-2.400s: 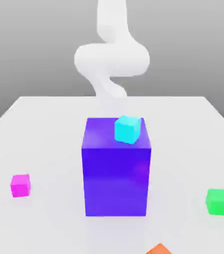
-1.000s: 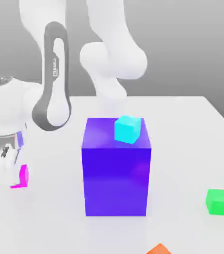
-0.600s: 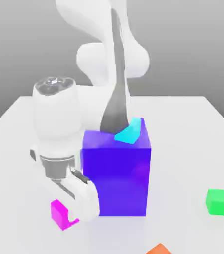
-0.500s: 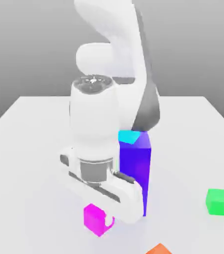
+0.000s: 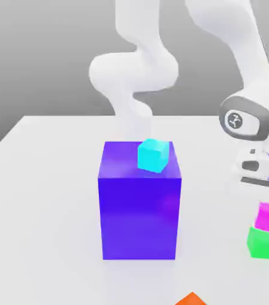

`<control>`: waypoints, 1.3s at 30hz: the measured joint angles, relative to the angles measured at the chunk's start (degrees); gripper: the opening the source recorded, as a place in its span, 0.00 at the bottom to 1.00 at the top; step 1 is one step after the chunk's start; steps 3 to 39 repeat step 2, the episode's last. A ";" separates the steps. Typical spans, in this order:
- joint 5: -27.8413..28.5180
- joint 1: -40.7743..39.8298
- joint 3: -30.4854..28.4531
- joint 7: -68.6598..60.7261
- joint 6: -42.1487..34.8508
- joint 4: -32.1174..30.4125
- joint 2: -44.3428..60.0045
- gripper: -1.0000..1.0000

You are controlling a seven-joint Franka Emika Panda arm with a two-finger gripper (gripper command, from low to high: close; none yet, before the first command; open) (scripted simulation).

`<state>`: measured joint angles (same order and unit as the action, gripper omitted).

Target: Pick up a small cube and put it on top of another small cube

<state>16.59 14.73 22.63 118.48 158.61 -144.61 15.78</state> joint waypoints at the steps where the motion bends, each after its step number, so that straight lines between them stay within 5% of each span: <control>1: 0.00 0.00 0.00 0.00 0.00 0.00 0.00 1.00; 39: 0.00 0.00 0.00 0.00 0.00 0.00 0.00 1.00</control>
